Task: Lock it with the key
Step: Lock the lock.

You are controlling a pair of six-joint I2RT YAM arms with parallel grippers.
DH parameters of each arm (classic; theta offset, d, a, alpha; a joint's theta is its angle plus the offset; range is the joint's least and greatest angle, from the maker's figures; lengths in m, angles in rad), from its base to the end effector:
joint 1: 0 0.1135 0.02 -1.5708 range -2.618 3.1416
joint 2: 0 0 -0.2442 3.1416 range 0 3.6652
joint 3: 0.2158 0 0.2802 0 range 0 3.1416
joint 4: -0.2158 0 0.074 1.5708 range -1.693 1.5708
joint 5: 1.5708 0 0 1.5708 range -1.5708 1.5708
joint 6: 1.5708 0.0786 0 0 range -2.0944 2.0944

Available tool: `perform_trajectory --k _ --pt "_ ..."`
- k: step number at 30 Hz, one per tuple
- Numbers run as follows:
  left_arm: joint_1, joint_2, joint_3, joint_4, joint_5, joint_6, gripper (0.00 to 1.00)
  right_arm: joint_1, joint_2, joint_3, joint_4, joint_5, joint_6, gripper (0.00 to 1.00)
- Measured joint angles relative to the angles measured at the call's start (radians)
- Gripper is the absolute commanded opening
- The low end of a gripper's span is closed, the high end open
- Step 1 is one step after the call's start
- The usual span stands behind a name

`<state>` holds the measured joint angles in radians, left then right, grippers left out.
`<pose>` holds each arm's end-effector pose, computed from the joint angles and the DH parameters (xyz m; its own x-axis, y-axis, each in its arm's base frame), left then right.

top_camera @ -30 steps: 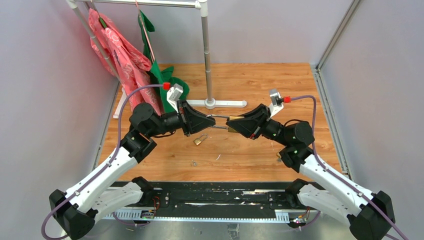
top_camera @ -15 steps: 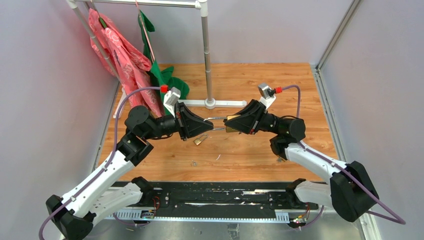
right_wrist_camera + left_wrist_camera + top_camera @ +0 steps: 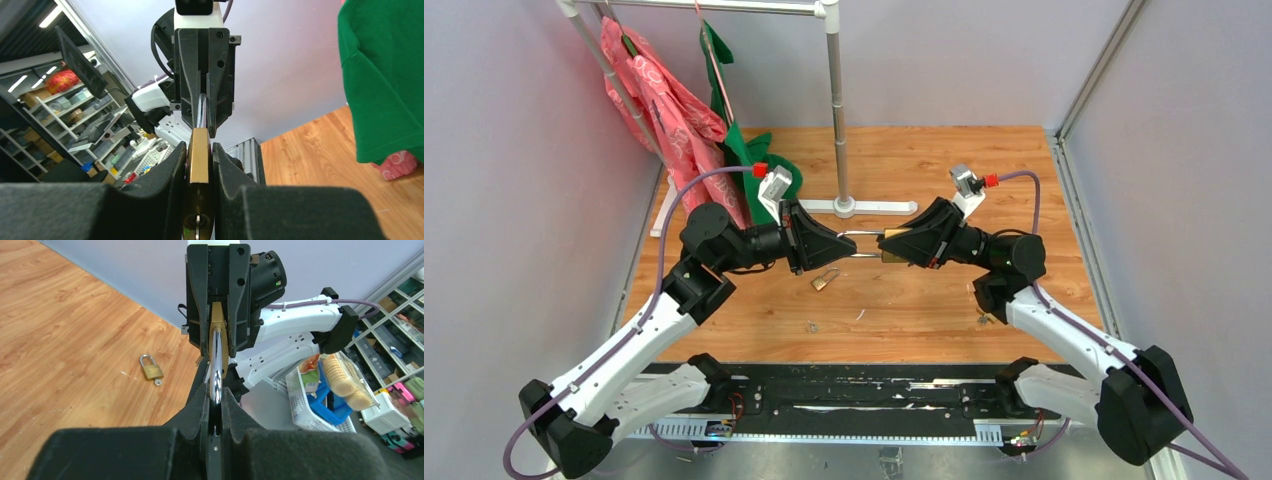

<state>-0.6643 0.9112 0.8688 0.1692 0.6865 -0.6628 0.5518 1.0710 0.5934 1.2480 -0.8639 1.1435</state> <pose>0.1898 -0.2119 0.3719 -0.5195 -0.1977 -0.8313 0.8274 0.1265 -0.5472 0.1929 0.1890 0.3424 -0.4870 0.3943 -0.7793 -0.8734 -0.2216 0.4337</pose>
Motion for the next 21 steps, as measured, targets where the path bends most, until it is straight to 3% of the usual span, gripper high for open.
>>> perform_trajectory --k 14,21 --pt "-0.004 0.043 0.005 -0.017 0.012 -0.046 0.0 0.001 -0.099 0.014 -0.259 -0.005 -0.193 0.0" --pt "-0.041 0.074 0.026 -0.036 -0.043 -0.001 0.0 0.005 -0.073 0.02 -0.251 0.01 -0.216 0.0"
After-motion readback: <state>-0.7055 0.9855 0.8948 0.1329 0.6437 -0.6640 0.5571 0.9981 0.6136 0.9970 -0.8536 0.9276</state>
